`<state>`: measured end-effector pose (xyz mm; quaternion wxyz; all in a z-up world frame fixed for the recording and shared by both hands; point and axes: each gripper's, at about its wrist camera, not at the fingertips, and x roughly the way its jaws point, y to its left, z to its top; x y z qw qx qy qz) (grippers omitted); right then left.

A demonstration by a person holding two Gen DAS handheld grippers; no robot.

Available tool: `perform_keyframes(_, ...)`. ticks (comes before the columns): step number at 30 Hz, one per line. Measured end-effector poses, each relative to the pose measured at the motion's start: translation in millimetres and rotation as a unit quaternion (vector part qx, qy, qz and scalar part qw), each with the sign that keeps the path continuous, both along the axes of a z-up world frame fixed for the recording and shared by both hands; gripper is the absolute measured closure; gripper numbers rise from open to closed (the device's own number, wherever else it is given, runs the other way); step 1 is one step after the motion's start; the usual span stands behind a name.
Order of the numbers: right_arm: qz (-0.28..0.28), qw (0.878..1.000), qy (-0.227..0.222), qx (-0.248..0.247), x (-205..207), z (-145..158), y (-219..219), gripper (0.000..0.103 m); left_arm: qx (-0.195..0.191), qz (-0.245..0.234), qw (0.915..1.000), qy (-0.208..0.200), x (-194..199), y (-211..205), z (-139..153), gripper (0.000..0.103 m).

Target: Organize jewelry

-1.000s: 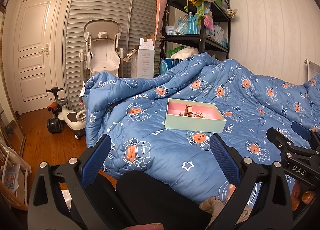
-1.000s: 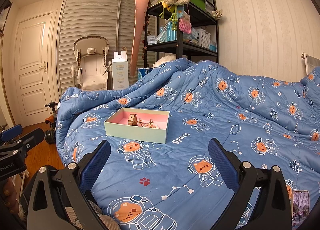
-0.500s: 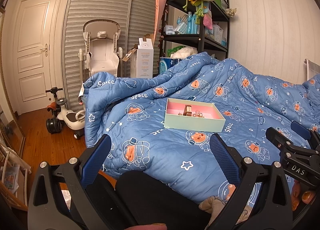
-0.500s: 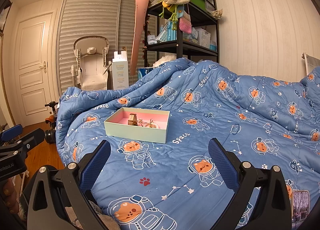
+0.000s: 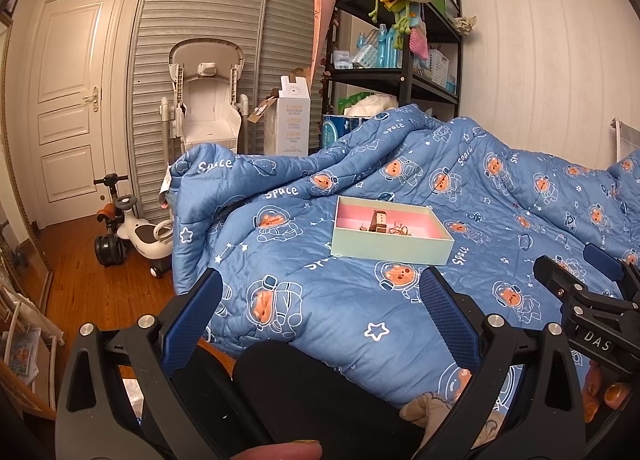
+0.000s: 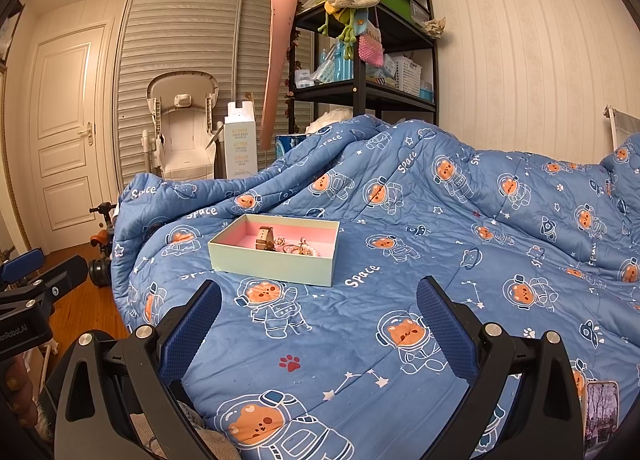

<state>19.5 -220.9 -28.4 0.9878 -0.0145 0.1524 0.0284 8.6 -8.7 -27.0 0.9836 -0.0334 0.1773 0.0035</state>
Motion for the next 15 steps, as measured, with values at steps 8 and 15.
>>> perform_keyframes(8,0.000,1.000,0.000,0.000,0.3,0.1,0.0,0.007,0.000,0.001,1.0000,0.000,-0.4,-0.4,1.1,0.006)
perform_keyframes(15,0.000,1.000,0.000,0.000,0.4,0.1,-0.1,0.007,0.001,0.001,1.0000,0.000,-0.3,-0.4,1.1,0.006)
